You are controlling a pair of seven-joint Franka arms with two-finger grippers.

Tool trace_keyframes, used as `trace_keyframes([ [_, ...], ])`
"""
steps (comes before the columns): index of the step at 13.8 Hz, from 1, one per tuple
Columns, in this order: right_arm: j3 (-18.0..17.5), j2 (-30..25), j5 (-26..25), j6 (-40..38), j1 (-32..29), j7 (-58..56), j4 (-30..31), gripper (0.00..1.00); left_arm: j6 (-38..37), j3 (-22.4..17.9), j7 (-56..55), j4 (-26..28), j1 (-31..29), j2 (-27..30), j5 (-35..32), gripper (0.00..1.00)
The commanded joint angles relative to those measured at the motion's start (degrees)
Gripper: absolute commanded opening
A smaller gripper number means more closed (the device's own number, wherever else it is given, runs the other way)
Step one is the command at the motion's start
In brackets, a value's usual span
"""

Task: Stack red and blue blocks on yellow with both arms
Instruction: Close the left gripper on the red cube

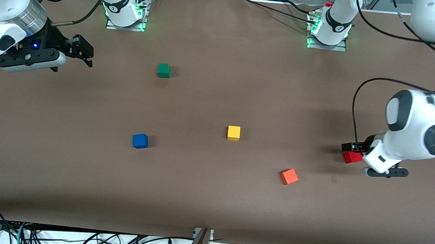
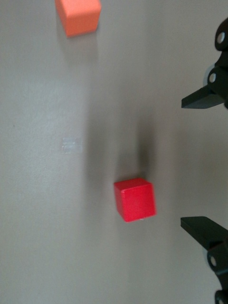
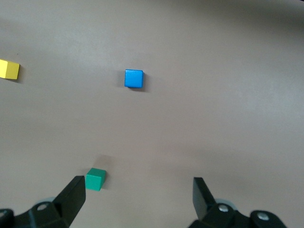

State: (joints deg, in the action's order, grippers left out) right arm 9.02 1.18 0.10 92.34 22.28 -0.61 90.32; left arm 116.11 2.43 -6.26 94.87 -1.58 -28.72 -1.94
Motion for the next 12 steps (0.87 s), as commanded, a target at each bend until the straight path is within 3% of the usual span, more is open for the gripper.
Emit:
trace_keyframes([
  [1,-0.05,0.14,-0.62,-1.37,0.04,-0.36,-0.93,1.00,9.98,-0.58,1.25,8.20,-0.27,1.65,-2.19,1.00],
  [6,-0.05,0.58,-0.54,-1.28,0.04,-0.01,-0.93,1.00,21.16,-1.03,1.34,12.09,-2.55,-1.78,-3.16,1.00],
  [12,0.03,1.37,-0.45,-1.02,0.04,0.16,-1.02,1.00,24.96,-1.03,3.00,12.09,-4.75,-3.89,-3.16,1.00],
])
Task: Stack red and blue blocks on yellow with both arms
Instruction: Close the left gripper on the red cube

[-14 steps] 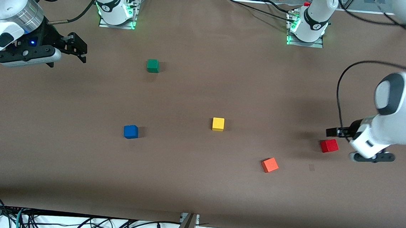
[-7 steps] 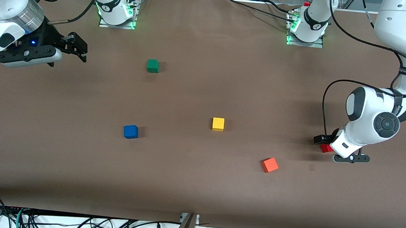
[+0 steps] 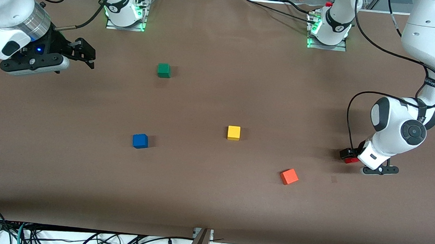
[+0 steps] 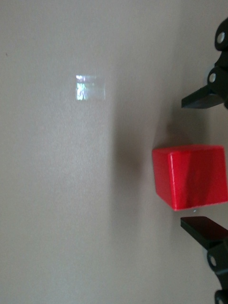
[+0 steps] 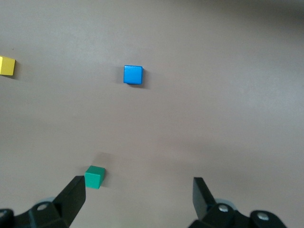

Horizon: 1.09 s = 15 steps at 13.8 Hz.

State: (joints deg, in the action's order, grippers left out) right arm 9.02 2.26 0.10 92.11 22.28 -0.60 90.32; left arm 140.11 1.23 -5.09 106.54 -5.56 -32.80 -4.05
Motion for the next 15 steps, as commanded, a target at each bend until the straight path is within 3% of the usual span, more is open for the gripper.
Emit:
trace_keyframes([
  [1,0.03,0.38,-0.45,-0.70,0.04,0.07,-1.02,1.00,1.05,0.17,2.44,0.33,-1.12,0.10,-1.05,1.00],
  [5,0.03,0.38,-0.45,-0.79,0.04,0.07,-1.02,1.00,2.01,0.17,1.75,0.42,-1.21,-0.42,-0.26,0.97],
  [7,0.03,0.38,-0.45,-0.79,0.04,0.07,-1.02,1.00,2.10,0.17,1.75,0.16,-1.21,-0.86,-0.26,0.58],
  [11,0.03,0.38,-0.53,-0.79,0.04,0.07,-1.02,1.00,2.10,0.17,1.75,-0.02,-1.56,-0.95,-0.17,0.11],
  [12,0.03,0.38,-0.54,-0.79,0.04,-0.02,-1.02,1.00,2.01,0.26,1.66,-0.19,-1.65,-0.78,-0.09,0.02],
  [15,0.03,0.38,-0.54,-0.79,0.04,-0.02,-1.02,1.00,-0.26,2.27,1.48,-2.38,-0.87,0.89,-0.17,0.00],
])
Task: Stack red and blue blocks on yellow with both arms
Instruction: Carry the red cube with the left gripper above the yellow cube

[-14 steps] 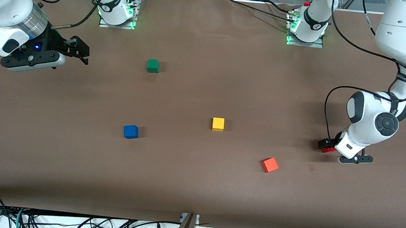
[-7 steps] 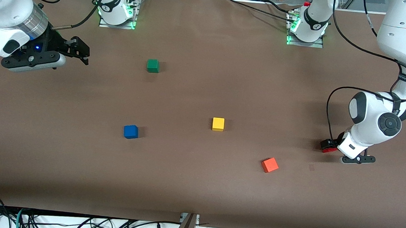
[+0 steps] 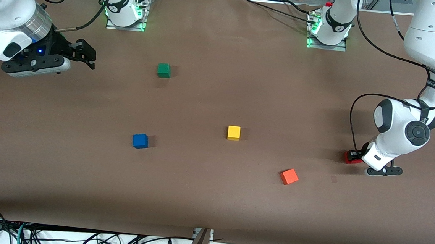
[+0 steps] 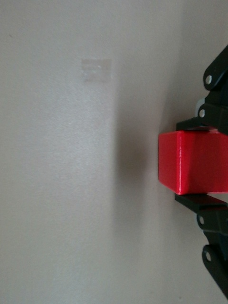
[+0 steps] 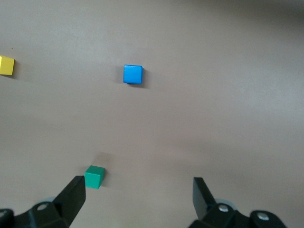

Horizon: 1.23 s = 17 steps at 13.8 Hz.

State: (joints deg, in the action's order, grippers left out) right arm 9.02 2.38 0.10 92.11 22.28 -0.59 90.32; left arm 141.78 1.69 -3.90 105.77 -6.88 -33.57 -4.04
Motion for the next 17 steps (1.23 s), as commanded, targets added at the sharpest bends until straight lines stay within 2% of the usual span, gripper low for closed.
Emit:
trace_keyframes([
  [1,0.03,0.35,-0.53,-0.79,0.04,-0.02,-1.02,1.00,-2.90,4.52,-0.14,-3.01,0.73,1.84,-0.17,0.00],
  [3,0.03,0.26,-0.53,-0.70,0.13,-0.02,-1.02,1.00,-5.53,8.66,-4.07,-5.21,2.39,2.36,-0.35,0.00],
  [7,-0.05,0.43,-0.53,-0.18,0.13,0.06,-1.02,1.00,-17.82,14.55,-17.51,-13.55,10.46,2.54,-1.14,0.00],
  [8,-0.06,0.78,-0.53,-0.09,0.13,0.06,-1.11,1.00,-18.90,15.70,-21.03,-15.05,12.83,2.19,-1.23,0.00],
  [11,-0.06,1.92,-0.18,1.31,0.66,-0.02,-1.02,1.00,-18.91,16.06,-32.18,-17.78,22.14,-0.70,-1.23,0.00],
  [13,-0.06,2.63,0.43,4.29,0.83,0.15,-0.93,1.00,-19.08,16.15,-40.80,-21.55,26.99,-4.30,-4.90,0.00],
  [15,-0.14,7.27,-0.18,4.84,1.10,-0.73,-2.24,1.00,-19.61,16.15,-42.68,-23.93,29.46,-6.33,-7.38,0.00],
  [17,-0.06,8.34,-1.84,5.27,2.94,-0.11,-2.51,1.00,-19.61,16.15,-42.51,-24.47,30.87,-7.56,-9.04,0.00],
])
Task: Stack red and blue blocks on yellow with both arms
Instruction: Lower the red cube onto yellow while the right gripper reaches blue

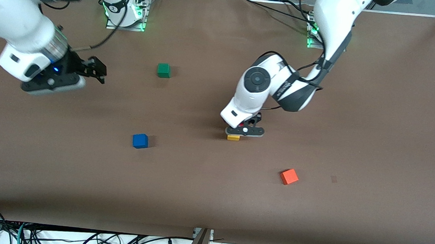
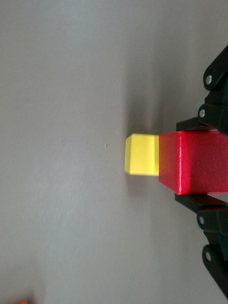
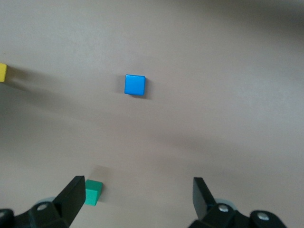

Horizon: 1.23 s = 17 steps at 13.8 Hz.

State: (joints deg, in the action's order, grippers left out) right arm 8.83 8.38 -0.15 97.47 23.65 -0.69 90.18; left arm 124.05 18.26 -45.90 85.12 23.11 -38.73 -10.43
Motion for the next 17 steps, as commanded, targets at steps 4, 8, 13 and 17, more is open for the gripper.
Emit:
trace_keyframes([
  [4,0.31,8.92,1.72,2.09,0.96,-0.45,-2.46,1.00,-1.97,-0.42,-0.68,-4.96,2.46,-4.68,-5.11,0.00],
  [8,0.31,16.38,5.07,9.81,0.60,-0.54,-2.37,1.00,-1.97,-0.42,-0.86,-5.14,2.46,-5.30,-5.65,0.00],
  [13,0.31,23.95,8.48,18.44,0.69,-0.45,-2.46,1.00,-1.97,-0.69,-0.86,-5.31,2.38,-5.57,-5.74,0.00],
  [17,0.31,29.57,11.75,25.29,0.78,-0.54,-2.46,1.00,-1.89,-1.04,-0.86,-5.49,2.38,-5.65,-5.74,0.00],
])
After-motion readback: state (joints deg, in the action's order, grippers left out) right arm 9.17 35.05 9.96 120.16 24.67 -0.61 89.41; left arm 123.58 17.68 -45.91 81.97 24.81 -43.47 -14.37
